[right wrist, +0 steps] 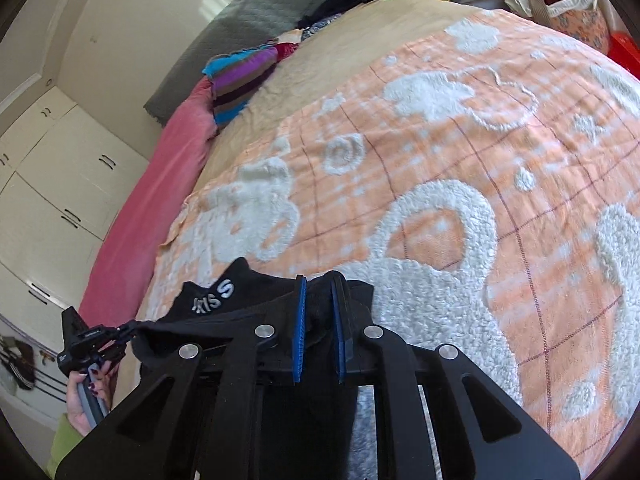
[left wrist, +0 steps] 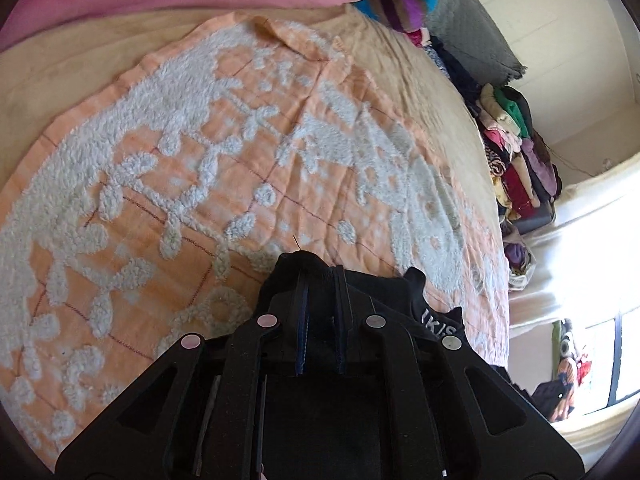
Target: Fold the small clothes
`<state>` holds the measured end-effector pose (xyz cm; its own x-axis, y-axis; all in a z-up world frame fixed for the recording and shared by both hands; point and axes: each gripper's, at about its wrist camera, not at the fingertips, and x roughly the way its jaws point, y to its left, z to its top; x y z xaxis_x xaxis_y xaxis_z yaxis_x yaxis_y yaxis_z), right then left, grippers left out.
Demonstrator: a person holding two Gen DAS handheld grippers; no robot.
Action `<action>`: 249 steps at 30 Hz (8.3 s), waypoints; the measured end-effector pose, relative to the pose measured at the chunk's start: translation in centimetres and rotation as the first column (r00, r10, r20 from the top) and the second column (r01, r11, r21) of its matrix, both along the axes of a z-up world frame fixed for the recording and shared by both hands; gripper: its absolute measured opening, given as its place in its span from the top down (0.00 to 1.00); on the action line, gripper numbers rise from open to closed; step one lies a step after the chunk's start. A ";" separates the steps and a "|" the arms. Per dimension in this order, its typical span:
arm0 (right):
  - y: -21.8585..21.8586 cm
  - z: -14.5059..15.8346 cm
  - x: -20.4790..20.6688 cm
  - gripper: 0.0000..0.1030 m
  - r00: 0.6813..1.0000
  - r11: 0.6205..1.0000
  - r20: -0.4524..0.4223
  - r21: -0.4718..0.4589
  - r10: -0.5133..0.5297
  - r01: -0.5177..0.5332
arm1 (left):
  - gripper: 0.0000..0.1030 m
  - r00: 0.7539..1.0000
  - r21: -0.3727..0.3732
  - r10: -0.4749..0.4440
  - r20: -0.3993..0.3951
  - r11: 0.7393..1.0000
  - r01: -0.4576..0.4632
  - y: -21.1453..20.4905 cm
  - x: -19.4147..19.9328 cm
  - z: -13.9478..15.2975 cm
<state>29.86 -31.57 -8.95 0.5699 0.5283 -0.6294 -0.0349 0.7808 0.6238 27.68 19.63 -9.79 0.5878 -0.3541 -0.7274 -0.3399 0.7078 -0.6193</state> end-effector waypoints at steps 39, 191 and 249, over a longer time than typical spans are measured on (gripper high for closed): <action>2.8 2.1 -5.9 0.39 0.994 0.982 0.001 -0.156 0.110 -0.108 | 0.43 0.997 0.280 -0.071 0.007 0.958 0.066 -4.1 -10.1 -2.4; 11.4 5.2 -12.2 0.04 0.907 0.895 0.318 -0.429 0.274 -0.120 | 0.09 0.965 0.584 -0.262 0.014 0.786 0.205 -12.7 -13.1 6.3; 26.5 14.2 -17.4 0.04 0.813 0.867 0.393 -0.430 0.430 -0.251 | 0.09 0.984 0.532 -0.059 0.166 0.846 -0.040 -0.3 -16.9 11.0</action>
<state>12.45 -5.06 5.23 0.6616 0.5452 -0.5148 -0.5520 0.8188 0.1577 10.78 19.31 1.17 0.7175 0.0522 -0.6946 -0.2563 0.9470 -0.1937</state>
